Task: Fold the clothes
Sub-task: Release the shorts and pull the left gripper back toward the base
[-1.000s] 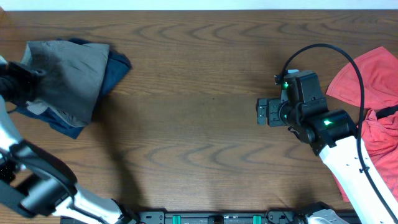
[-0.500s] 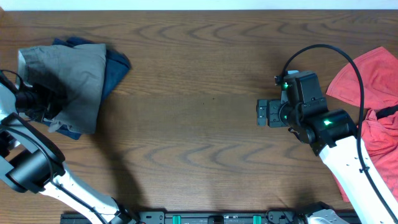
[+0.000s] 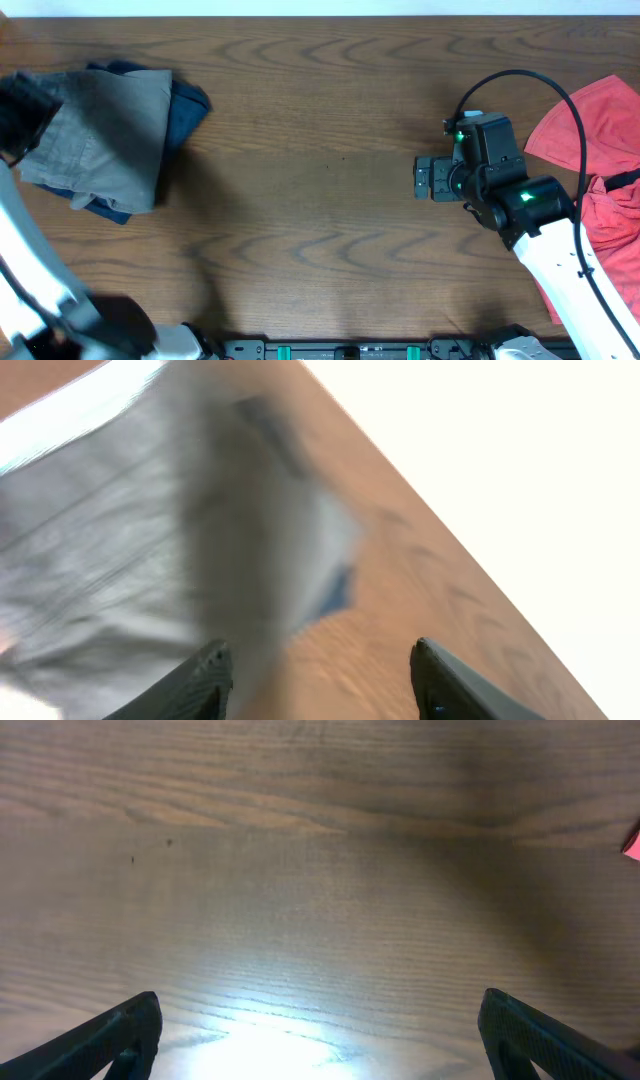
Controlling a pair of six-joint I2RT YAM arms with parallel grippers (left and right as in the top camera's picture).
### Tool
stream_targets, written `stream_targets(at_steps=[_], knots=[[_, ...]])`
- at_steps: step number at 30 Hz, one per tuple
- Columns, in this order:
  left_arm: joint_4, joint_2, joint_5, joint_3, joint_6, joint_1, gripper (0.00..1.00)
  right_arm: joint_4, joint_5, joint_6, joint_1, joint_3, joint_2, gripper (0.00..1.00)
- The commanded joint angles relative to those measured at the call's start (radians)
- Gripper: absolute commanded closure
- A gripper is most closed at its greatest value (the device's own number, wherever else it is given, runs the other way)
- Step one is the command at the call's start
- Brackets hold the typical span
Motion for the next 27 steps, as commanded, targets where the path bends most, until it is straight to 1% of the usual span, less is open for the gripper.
stream_targets(at_steps=[1, 4, 6, 9, 11, 12, 13, 16, 20, 24, 27], knots=[[-0.019, -0.084, 0.013, 0.005, 0.085, -0.133, 0.36, 0.006, 0.011, 0.082, -0.031, 0.010, -0.007, 0.01], [-0.058, -0.126, 0.011, 0.005, 0.142, -0.273, 0.25, 0.021, -0.034, 0.113, -0.070, 0.010, 0.003, 0.01], [-0.105, -0.132, -0.014, 0.005, 0.164, -0.369, 0.24, 0.050, -0.079, 0.113, -0.101, 0.010, 0.016, 0.01], [-0.207, -0.123, -0.127, 0.002, 0.200, -0.512, 0.23, 0.097, -0.120, 0.113, -0.145, 0.010, 0.046, 0.01], [-0.289, -0.107, -0.245, 0.002, 0.212, -0.594, 0.15, 0.114, -0.139, 0.110, -0.170, 0.010, 0.074, 0.01], [-0.347, -0.097, -0.315, 0.000, 0.211, -0.634, 0.06, 0.108, -0.141, 0.105, -0.180, 0.010, 0.092, 0.01], [-0.396, -0.090, -0.357, 0.000, 0.211, -0.658, 0.01, 0.100, -0.142, 0.097, -0.183, 0.010, 0.098, 0.01], [-0.560, -0.073, -0.422, 0.000, 0.211, -0.705, 0.02, -0.001, -0.142, 0.077, -0.185, 0.010, 0.116, 0.01], [-0.715, -0.073, -0.425, -0.009, 0.211, -0.712, 0.02, -0.160, -0.142, 0.079, -0.184, 0.010, 0.117, 0.01], [-0.806, -0.080, -0.430, -0.011, 0.200, -0.712, 0.02, -0.333, -0.142, 0.136, -0.183, 0.010, 0.117, 0.01], [-0.804, -0.122, -0.433, -0.030, 0.172, -0.712, 0.02, -0.428, -0.142, 0.139, -0.174, 0.006, 0.105, 0.01]])
